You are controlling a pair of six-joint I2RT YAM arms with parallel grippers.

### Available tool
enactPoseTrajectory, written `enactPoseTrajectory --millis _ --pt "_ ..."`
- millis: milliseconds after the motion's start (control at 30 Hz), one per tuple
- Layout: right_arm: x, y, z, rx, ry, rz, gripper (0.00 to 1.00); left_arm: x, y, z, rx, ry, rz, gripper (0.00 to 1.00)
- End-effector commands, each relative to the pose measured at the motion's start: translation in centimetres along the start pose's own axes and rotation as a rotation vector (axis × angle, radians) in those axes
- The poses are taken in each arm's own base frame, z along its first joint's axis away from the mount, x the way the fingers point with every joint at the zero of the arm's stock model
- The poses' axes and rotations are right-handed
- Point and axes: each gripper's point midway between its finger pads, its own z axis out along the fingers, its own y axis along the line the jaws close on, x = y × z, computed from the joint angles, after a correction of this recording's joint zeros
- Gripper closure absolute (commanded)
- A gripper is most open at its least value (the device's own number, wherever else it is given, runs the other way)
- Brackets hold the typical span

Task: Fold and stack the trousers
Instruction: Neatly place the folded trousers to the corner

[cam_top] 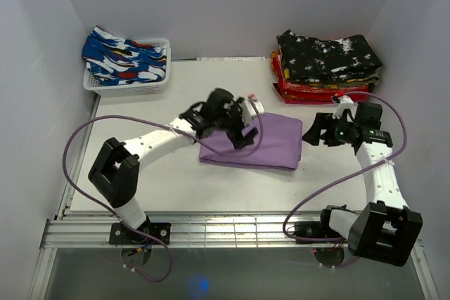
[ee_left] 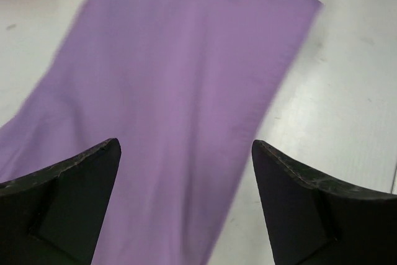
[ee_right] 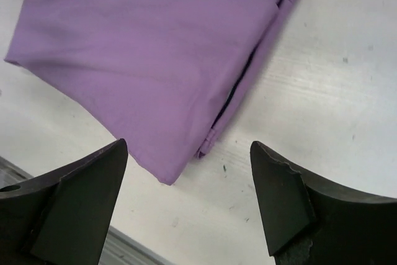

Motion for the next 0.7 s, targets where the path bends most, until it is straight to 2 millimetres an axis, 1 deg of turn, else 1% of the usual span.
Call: enactPoseTrajectory --millis 0,33,67,100,133,167,200,233,267,300,333,367,400,433,500,600,633,667 --pt "0.5 -0.2 -1.6 -0.078 0.009 0.254 0.15 -0.5 -2.6 2.0 -0.070 -0.015 0.291 0.02" --pt "0.6 -0.6 -1.6 -0.081 0.006 0.295 0.15 -0.4 -4.8 3.1 -0.037 -0.017 0.332 0.03" --pt "0.9 -0.9 -1.5 -0.095 0.012 0.355 0.15 -0.3 -5.3 4.2 -0.038 -0.025 0.361 0.02" --pt "1.2 -1.6 -1.6 -0.086 0.008 0.396 0.15 -0.3 -6.0 5.0 -0.032 -0.030 0.375 0.03" --pt "1.5 -1.7 -1.4 -0.091 0.013 0.443 0.15 -1.3 -7.0 5.8 -0.031 -0.072 0.399 0.03" --pt "1.6 -1.8 -1.2 -0.101 0.014 0.477 0.15 -0.5 -7.4 7.0 -0.027 -0.062 0.407 0.03" --pt "1.7 -1.9 -1.0 -0.104 0.012 0.496 0.15 -0.5 -7.8 7.7 -0.025 -0.068 0.422 0.03" --pt "2.3 -1.8 -0.8 -0.112 0.019 0.519 0.15 -1.0 -8.6 8.4 -0.032 -0.093 0.450 0.03" --pt "2.4 -1.9 -0.6 -0.110 0.014 0.533 0.15 -1.0 -9.0 8.9 -0.032 -0.095 0.472 0.03" --pt "2.0 -2.1 -0.4 -0.108 -0.008 0.542 0.14 -0.3 -9.5 9.8 -0.021 -0.086 0.482 0.03" --pt "2.5 -2.0 -0.1 -0.115 -0.007 0.560 0.14 -0.6 -9.9 10.3 -0.028 -0.102 0.491 0.03" --pt "2.5 -2.1 0.0 -0.115 -0.016 0.566 0.13 -0.9 -9.9 10.8 -0.038 -0.106 0.492 0.03" --pt "2.2 -2.3 0.2 -0.113 -0.035 0.577 0.13 0.3 -10.1 12.0 -0.035 -0.076 0.497 0.03" --pt "2.6 -2.5 0.5 -0.113 -0.030 0.597 0.13 -0.1 -10.4 12.4 -0.041 -0.081 0.501 0.03" --pt "2.6 -2.7 0.9 -0.117 -0.037 0.616 0.12 0.9 -11.0 13.5 -0.023 -0.065 0.486 0.04" --pt "2.9 -2.8 1.3 -0.123 -0.030 0.642 0.11 0.9 -12.0 14.0 0.014 -0.082 0.474 0.05" --pt "2.7 -2.9 1.4 -0.127 -0.042 0.643 0.10 0.8 -12.3 14.0 0.021 -0.087 0.472 0.05" --pt "3.1 -2.9 1.6 -0.132 -0.039 0.654 0.10 0.8 -12.6 14.1 0.025 -0.090 0.471 0.05"
